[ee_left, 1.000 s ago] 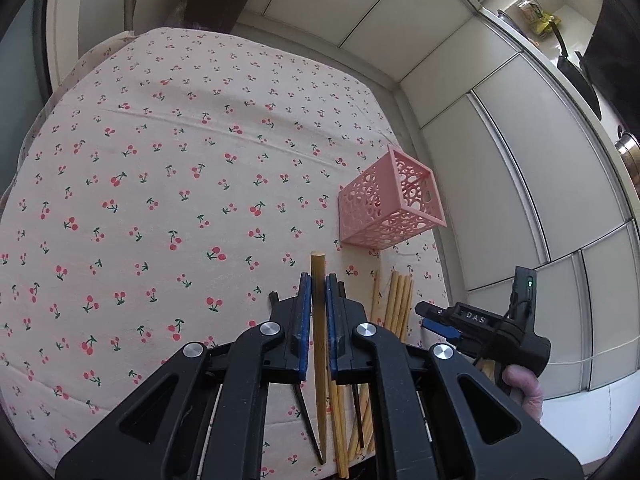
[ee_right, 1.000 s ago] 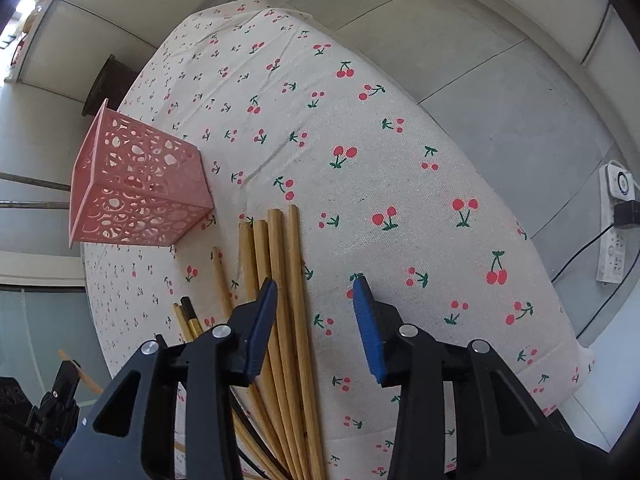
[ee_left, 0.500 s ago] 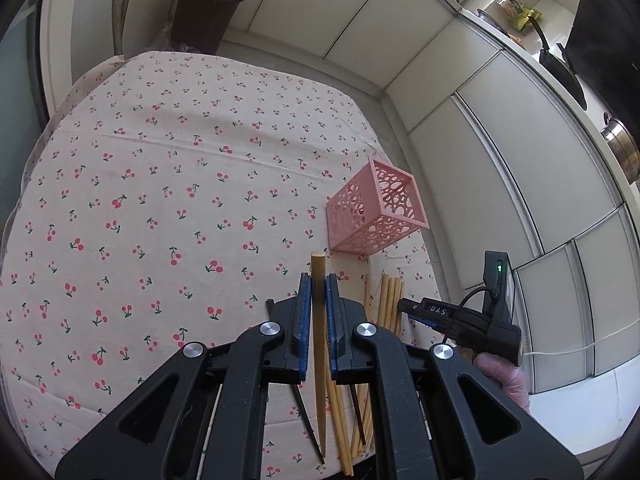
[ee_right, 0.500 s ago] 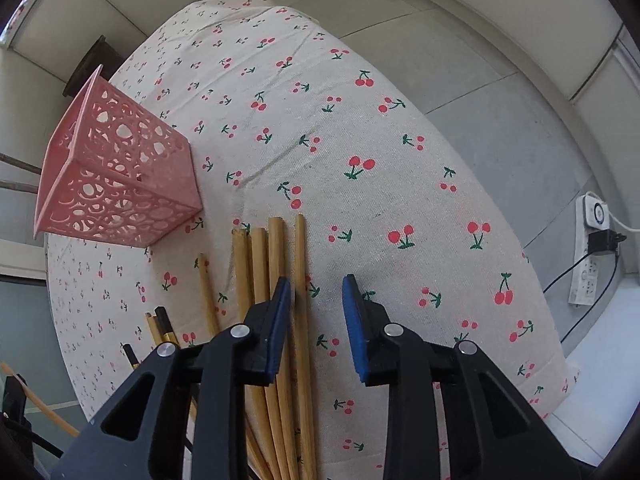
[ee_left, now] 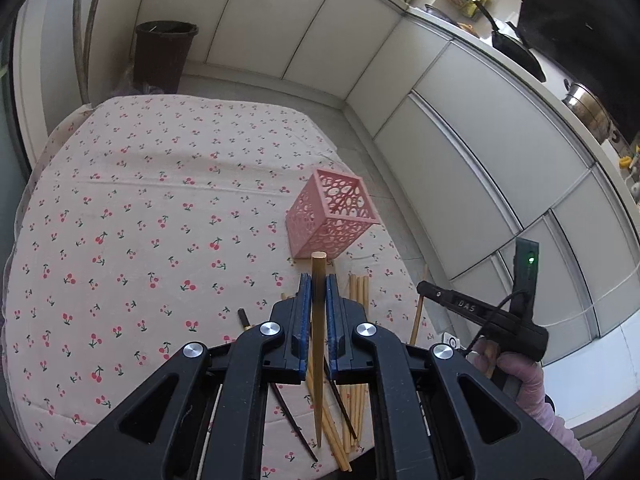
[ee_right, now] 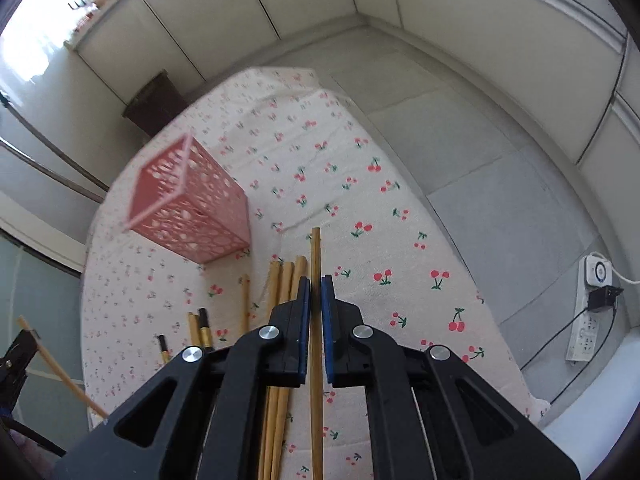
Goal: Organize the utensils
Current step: 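Lift the left gripper's stick over the pink basket and open it while the right gripper carries its stick there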
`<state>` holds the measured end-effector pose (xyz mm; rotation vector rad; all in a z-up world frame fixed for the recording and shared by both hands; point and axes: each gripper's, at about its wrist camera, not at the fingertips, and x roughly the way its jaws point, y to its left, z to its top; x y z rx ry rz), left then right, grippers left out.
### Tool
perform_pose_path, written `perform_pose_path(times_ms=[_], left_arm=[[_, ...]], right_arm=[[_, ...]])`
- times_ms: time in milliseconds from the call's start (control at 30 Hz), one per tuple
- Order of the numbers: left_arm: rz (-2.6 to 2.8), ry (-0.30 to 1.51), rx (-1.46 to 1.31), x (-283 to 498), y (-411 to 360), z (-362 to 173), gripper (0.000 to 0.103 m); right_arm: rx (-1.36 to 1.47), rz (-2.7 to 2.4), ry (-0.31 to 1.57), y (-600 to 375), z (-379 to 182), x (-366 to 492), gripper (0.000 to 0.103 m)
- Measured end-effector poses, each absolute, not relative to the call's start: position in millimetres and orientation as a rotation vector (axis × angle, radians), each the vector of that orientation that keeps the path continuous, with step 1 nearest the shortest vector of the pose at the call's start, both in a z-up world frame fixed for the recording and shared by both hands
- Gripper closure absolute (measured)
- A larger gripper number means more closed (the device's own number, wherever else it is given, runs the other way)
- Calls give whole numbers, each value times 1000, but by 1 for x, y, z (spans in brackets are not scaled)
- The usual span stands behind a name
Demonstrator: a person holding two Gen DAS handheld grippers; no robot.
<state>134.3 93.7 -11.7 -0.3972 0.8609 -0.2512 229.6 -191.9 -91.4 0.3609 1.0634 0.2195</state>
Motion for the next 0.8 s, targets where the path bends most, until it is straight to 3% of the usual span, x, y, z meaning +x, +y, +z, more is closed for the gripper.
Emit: perform_pose_path(times_ms=[300,600,800], left_arm=[[-281,690,-353,94,69,40,97],[-228,535,-363,132,65,122,97],[-168,460,-339,168,61,152,97]], right_arm=[[392,316,802,-228,7,170,97],[444,365,572,-234,100,209,97],[462,393,521,-227,121,242,97]])
